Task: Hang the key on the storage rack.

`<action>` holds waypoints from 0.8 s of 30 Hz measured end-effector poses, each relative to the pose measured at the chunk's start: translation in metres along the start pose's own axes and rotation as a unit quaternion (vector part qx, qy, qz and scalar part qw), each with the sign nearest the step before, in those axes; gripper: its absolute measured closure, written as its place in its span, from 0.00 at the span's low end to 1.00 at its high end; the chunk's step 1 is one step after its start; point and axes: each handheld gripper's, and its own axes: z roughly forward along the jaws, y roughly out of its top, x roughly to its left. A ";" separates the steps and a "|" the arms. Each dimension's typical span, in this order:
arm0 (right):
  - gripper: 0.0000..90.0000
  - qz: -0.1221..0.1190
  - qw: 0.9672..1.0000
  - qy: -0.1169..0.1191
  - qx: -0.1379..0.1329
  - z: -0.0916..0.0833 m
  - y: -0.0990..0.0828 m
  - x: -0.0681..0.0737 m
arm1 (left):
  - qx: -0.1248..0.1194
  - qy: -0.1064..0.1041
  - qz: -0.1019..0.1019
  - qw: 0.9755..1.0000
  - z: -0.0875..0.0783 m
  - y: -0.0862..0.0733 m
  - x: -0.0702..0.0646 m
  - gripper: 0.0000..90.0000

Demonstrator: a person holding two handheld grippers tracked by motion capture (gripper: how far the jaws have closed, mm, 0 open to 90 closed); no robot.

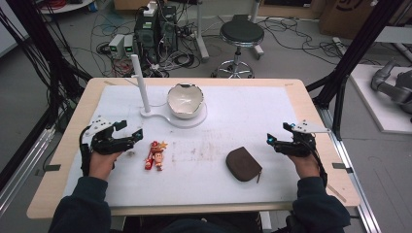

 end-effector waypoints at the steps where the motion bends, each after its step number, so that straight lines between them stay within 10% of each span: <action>1: 0.23 0.000 1.000 0.001 -0.001 0.001 0.001 0.001 | 0.009 -0.006 -0.002 1.000 0.001 -0.001 -0.003 0.29; 15: 0.23 -0.001 1.000 0.004 0.001 0.002 0.001 0.002 | 0.103 -0.026 -0.002 0.994 0.013 -0.013 -0.045 0.36; 24: 0.23 -0.003 1.000 0.004 0.003 0.002 0.001 0.003 | 0.160 -0.018 0.028 0.987 0.030 -0.020 -0.061 0.30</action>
